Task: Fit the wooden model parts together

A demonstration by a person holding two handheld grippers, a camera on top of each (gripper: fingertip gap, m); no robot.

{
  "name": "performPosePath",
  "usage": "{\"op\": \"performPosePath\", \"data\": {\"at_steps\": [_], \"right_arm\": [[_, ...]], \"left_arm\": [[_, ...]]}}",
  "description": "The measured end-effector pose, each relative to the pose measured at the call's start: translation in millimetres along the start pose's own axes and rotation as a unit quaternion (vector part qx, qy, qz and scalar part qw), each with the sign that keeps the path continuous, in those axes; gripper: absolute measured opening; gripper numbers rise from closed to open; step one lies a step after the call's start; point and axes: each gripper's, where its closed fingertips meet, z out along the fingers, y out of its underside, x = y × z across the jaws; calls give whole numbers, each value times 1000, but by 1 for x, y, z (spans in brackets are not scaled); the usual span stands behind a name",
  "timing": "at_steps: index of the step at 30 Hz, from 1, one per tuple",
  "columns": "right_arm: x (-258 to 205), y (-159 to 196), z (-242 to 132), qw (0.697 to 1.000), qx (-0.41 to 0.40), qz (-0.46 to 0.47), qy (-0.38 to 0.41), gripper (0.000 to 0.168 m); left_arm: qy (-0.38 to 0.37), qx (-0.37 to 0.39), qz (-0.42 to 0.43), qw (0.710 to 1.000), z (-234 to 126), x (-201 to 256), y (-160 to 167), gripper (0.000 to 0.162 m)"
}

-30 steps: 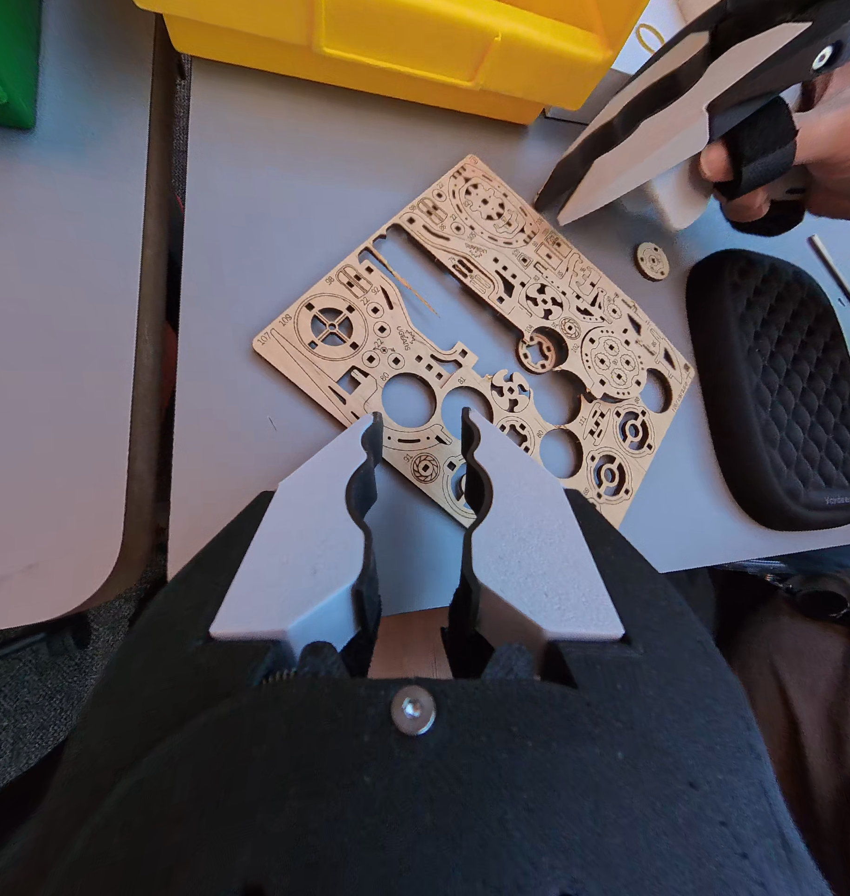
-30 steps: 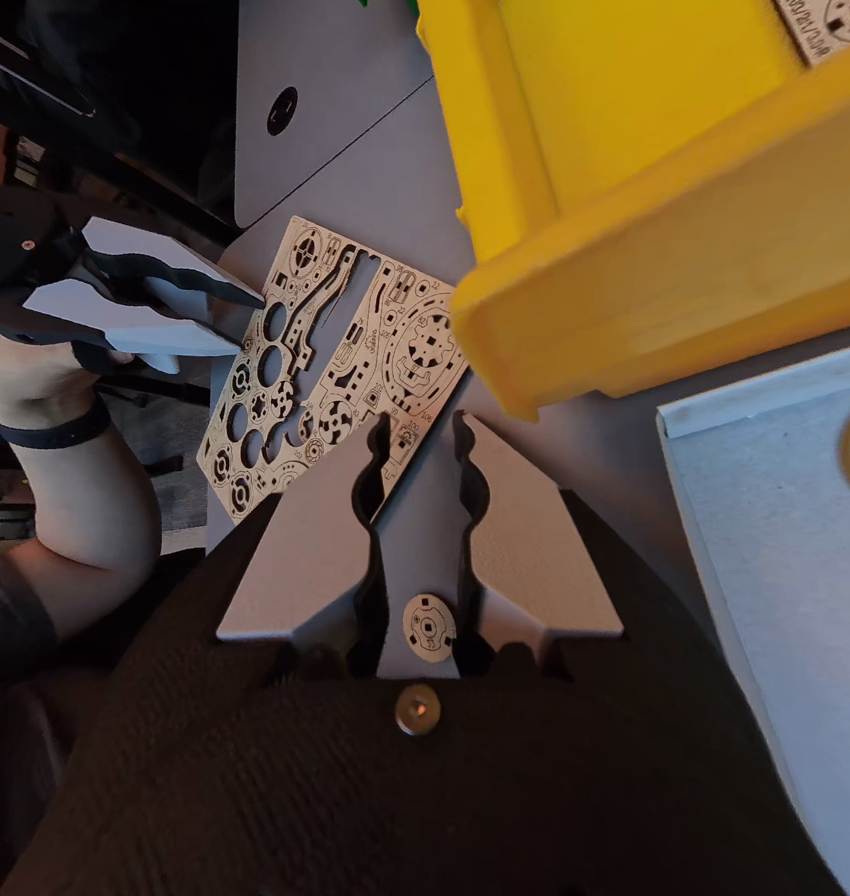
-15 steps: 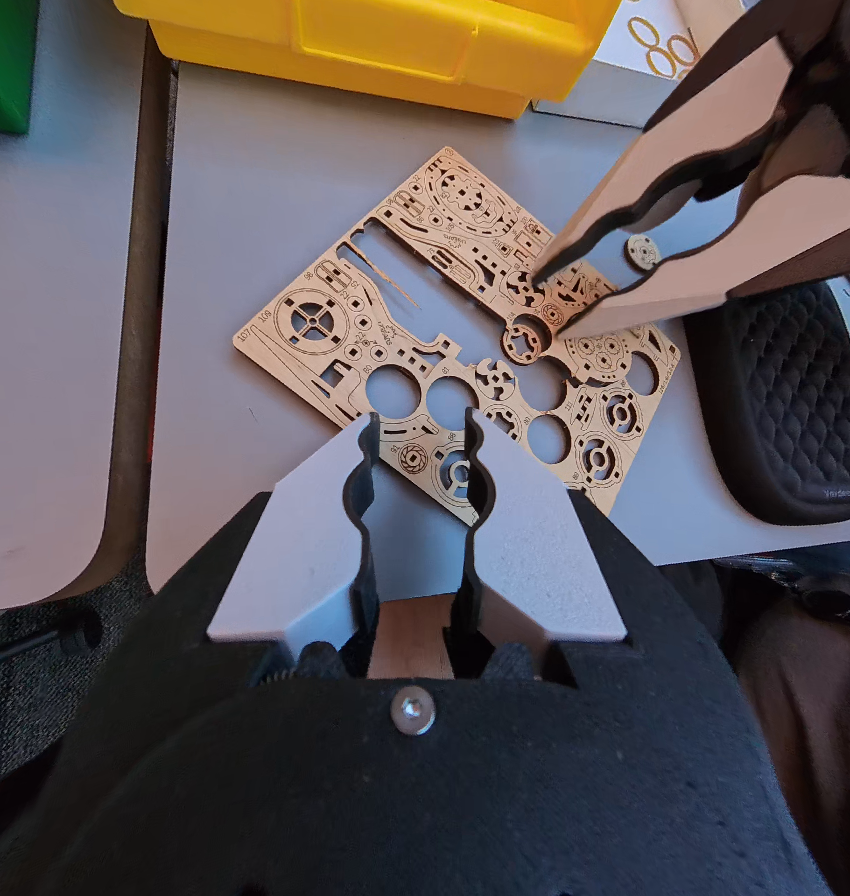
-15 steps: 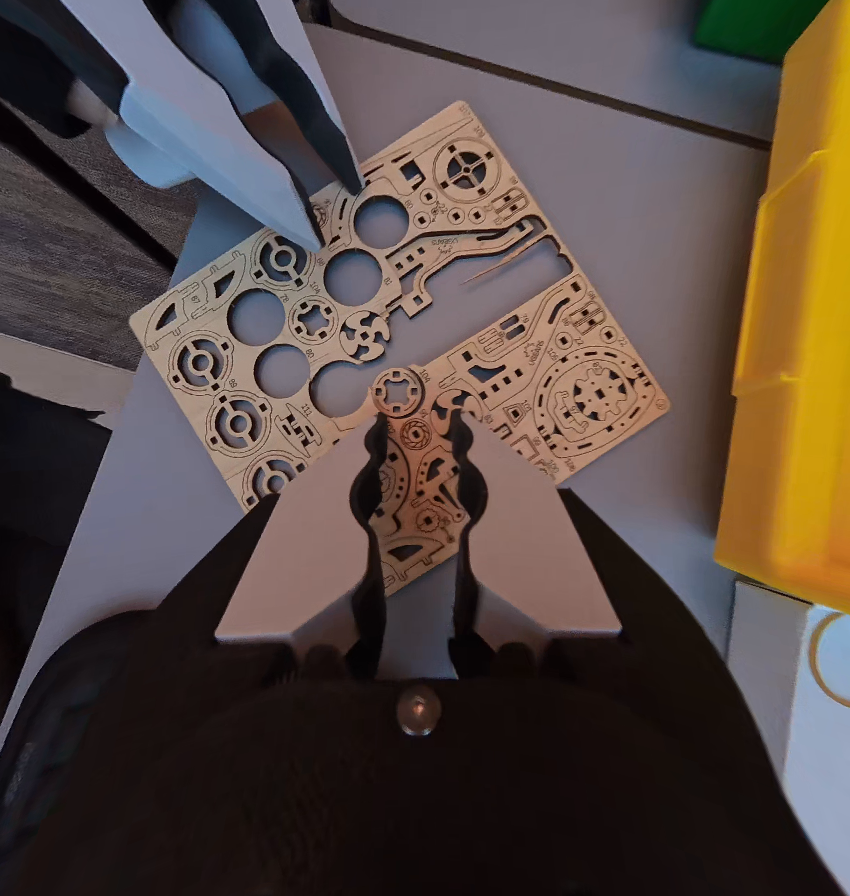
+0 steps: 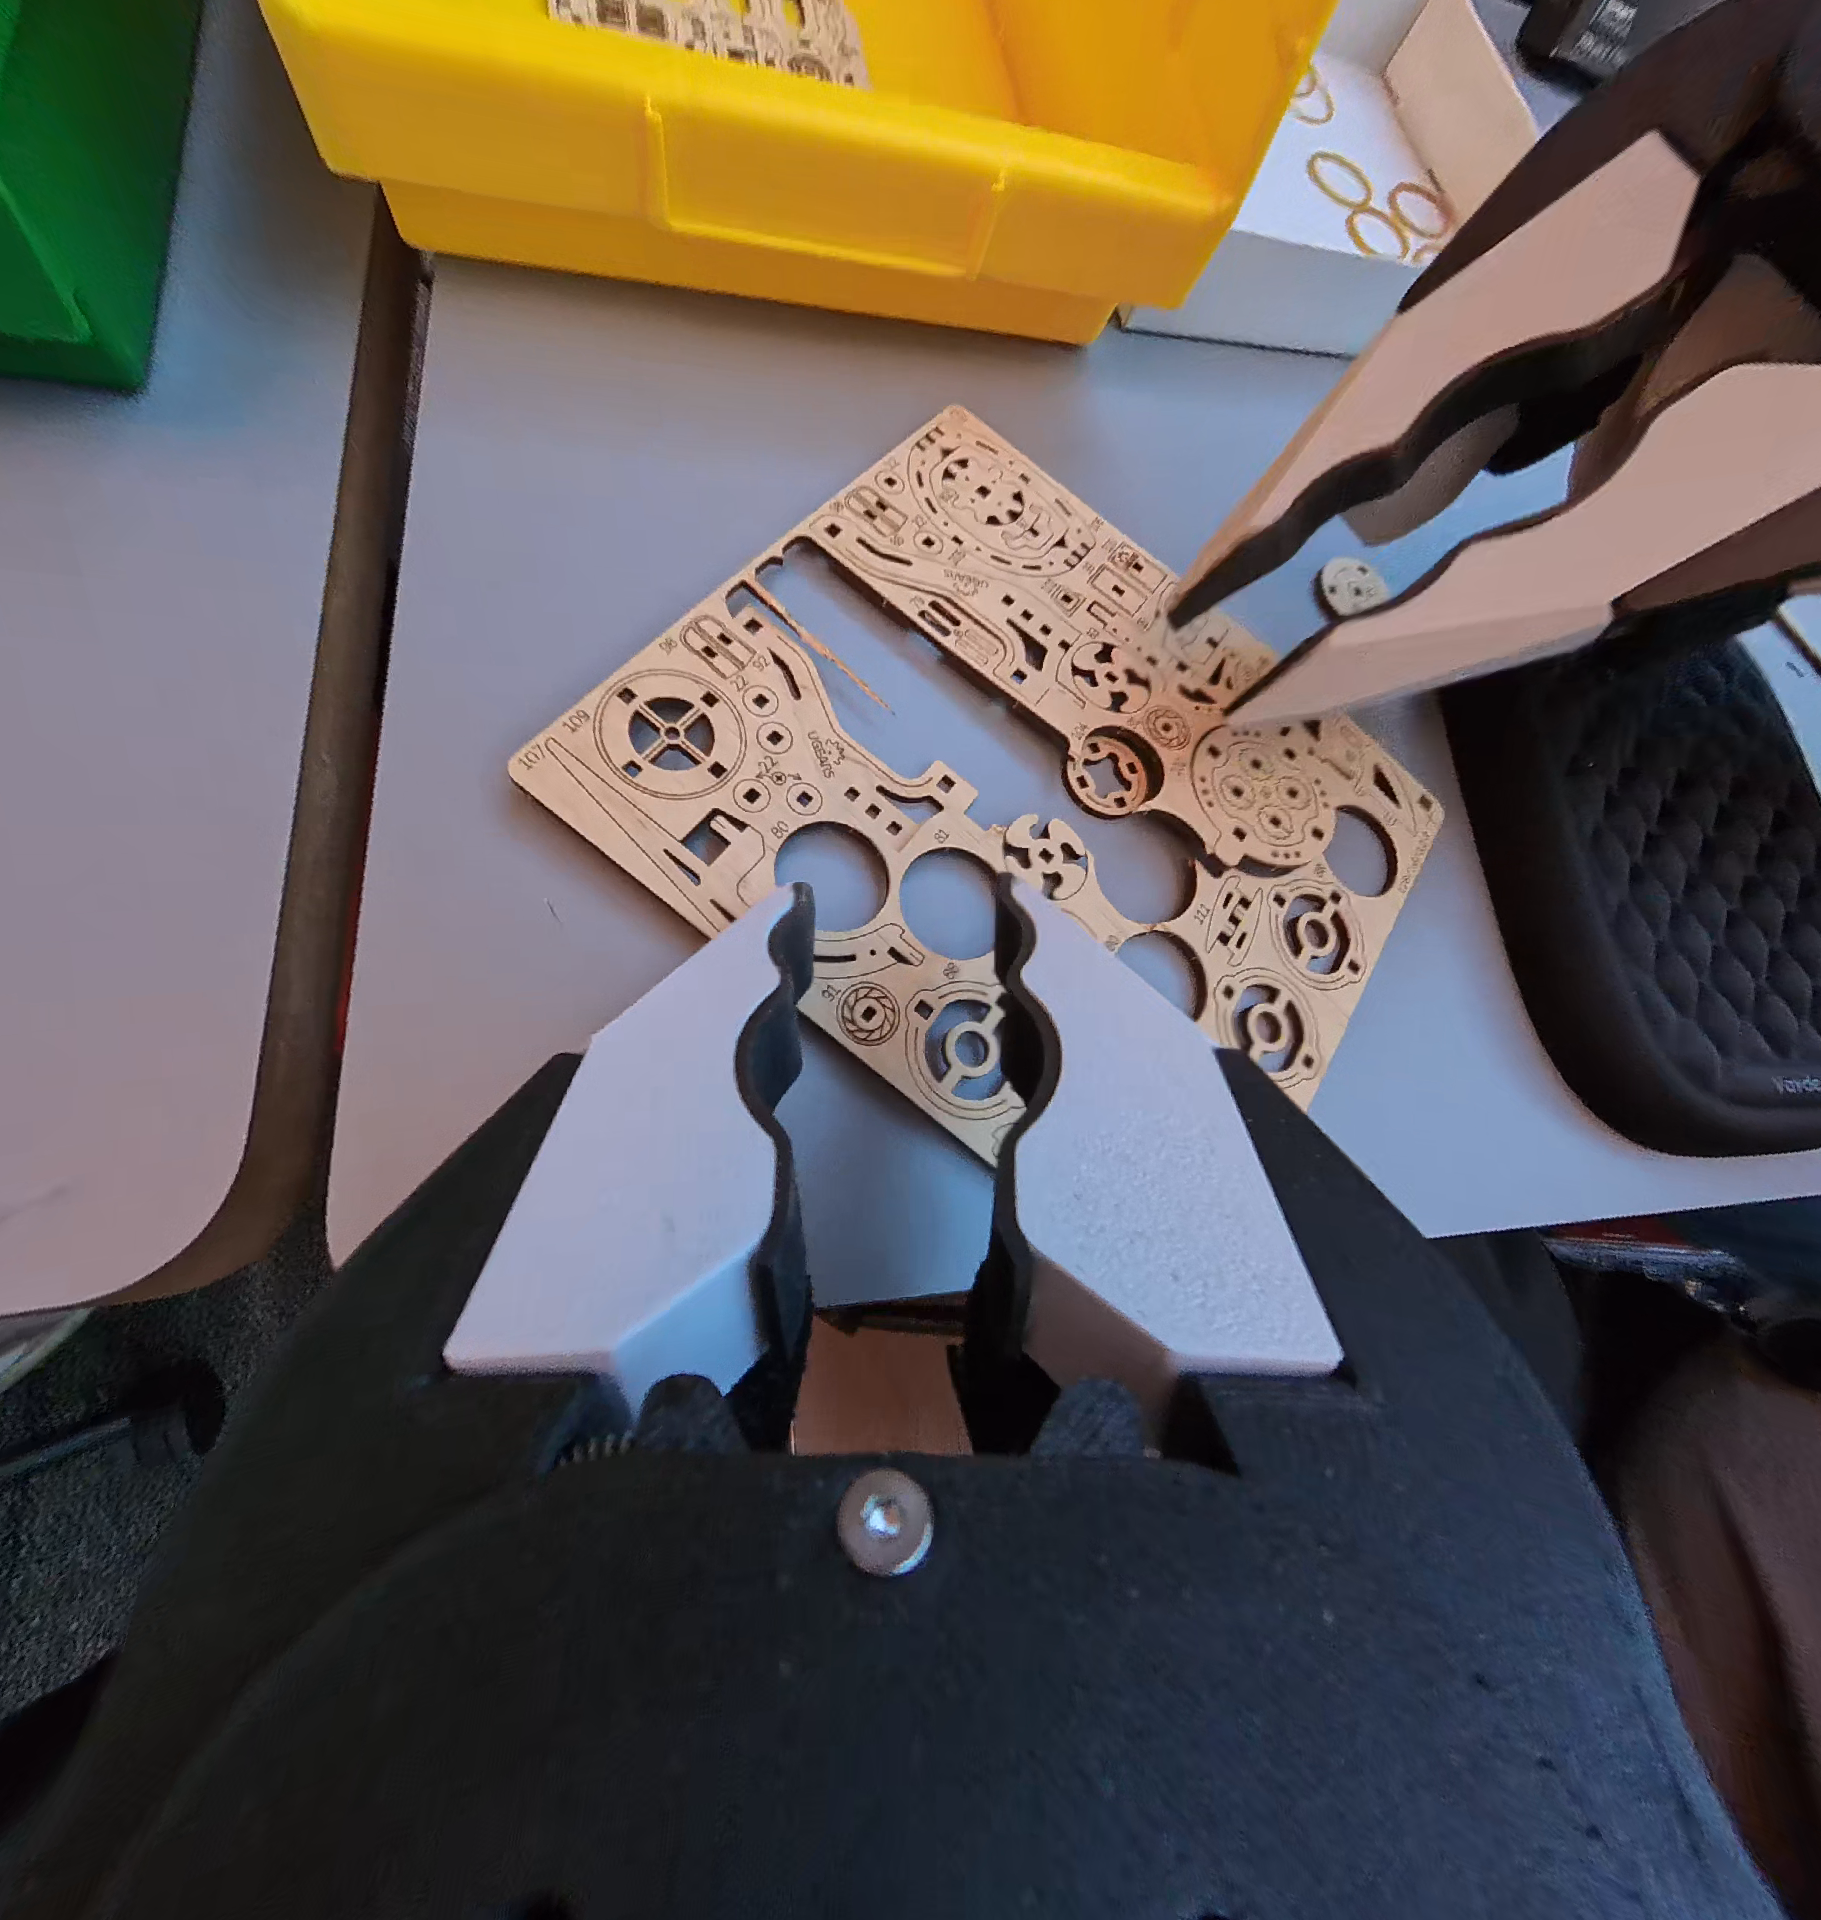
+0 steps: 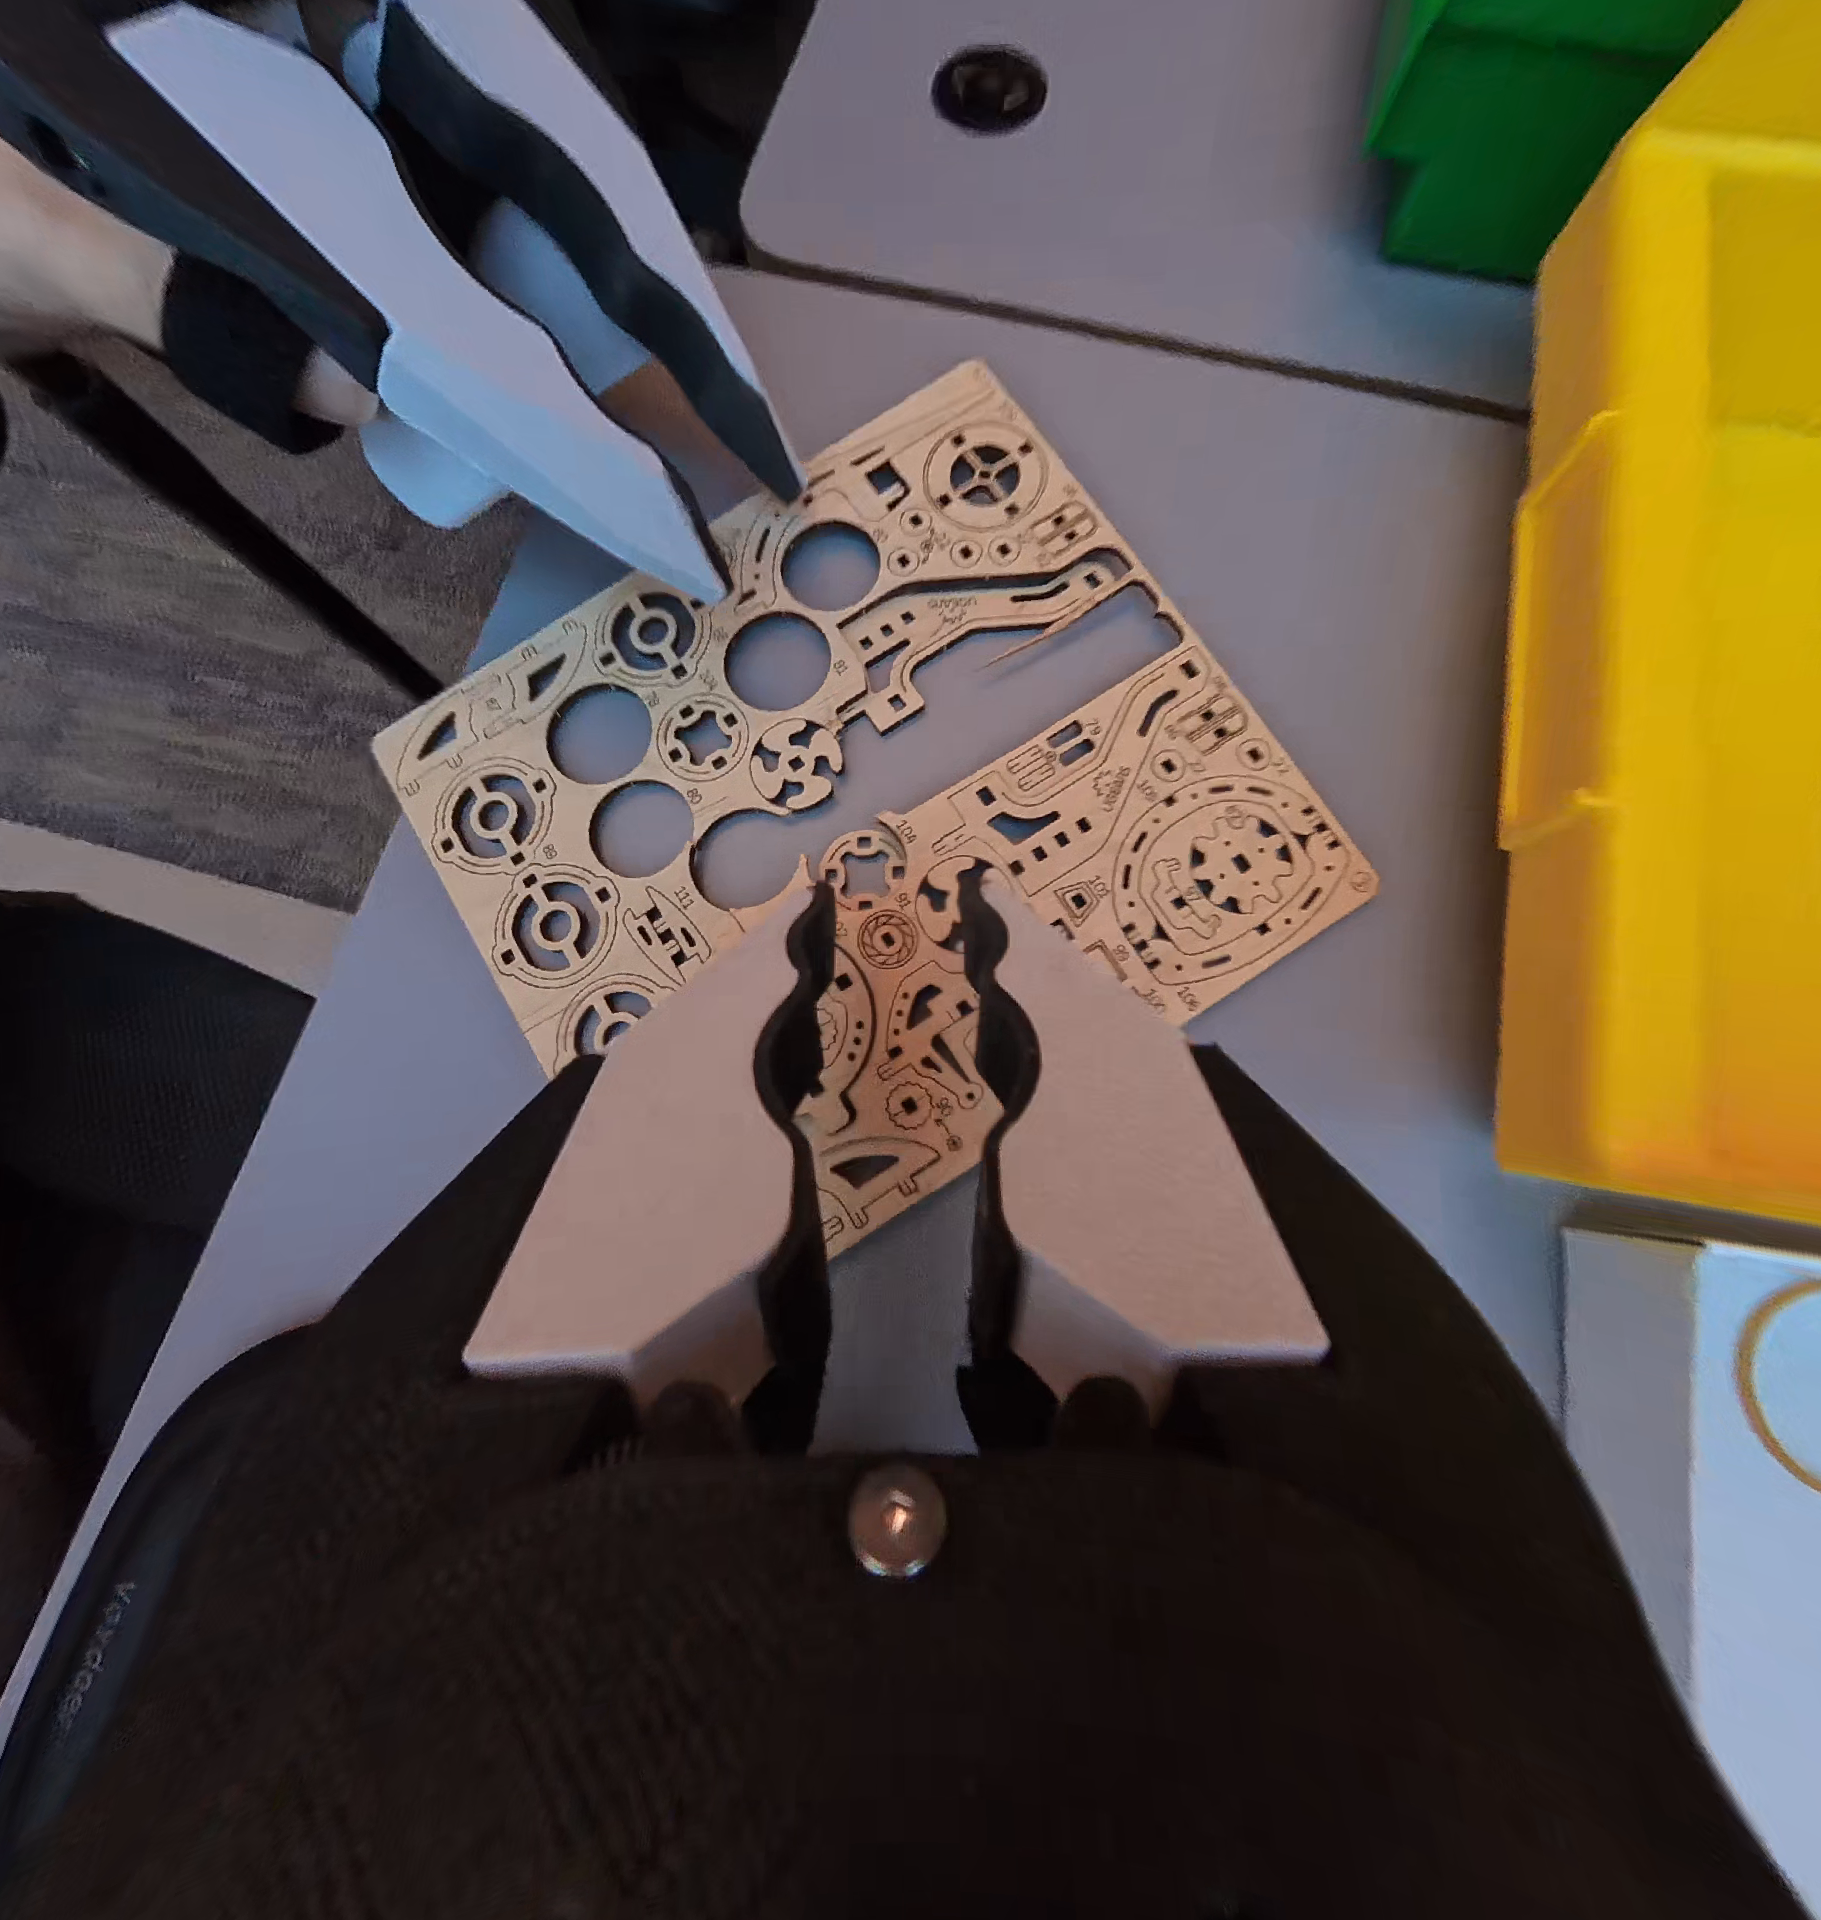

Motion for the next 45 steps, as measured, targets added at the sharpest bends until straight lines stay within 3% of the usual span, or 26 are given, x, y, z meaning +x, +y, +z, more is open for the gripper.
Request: {"op": "performPosePath", "data": {"at_steps": [1, 4, 8, 11, 17, 21, 24, 30, 32, 35, 40, 45], "right_arm": [[2, -5, -11, 1000, 24, 0, 8, 24], [12, 0, -46, 998, 56, 15, 30, 27], [36, 41, -70, 998, 11, 12, 63, 32], [34, 58, -71, 999, 5, 32, 30, 41], [41, 82, -59, 997, -27, 61, 28, 43], [37, 93, -53, 996, -67, 36, 40, 40], [33, 92, -52, 997, -70, 25, 36, 23], [40, 82, -54, 998, -48, 32, 41, 22], [41, 75, -75, 997, -16, 18, 80, 22], [29, 86, -136, 988, 8, 0, 157, 21], [-19, 162, -259, 946, 70, 25, 316, 21], [-74, 227, -312, 890, 154, 89, 420, 21]], "left_arm": [[4, 10, 1, 1000, -3, 3, -2, 33], [0, 19, -1, 1000, -9, 7, 5, 35], [-6, 33, -7, 999, -13, 7, 12, 35], [1, 50, -12, 999, -15, 11, 11, 35], [1, 68, -12, 998, -19, 17, -2, 35], [-17, 71, 9, 997, -21, 20, -9, 35], [-14, 82, 18, 996, -23, 27, -16, 35], [39, 124, 11, 992, -24, 56, -40, 35], [58, 130, 18, 990, -23, 72, -46, 35], [109, 135, 22, 985, -20, 109, -52, 35], [217, 70, 20, 973, 35, 223, -37, 27], [392, 32, -18, 919, 86, 366, -28, 24]]}}
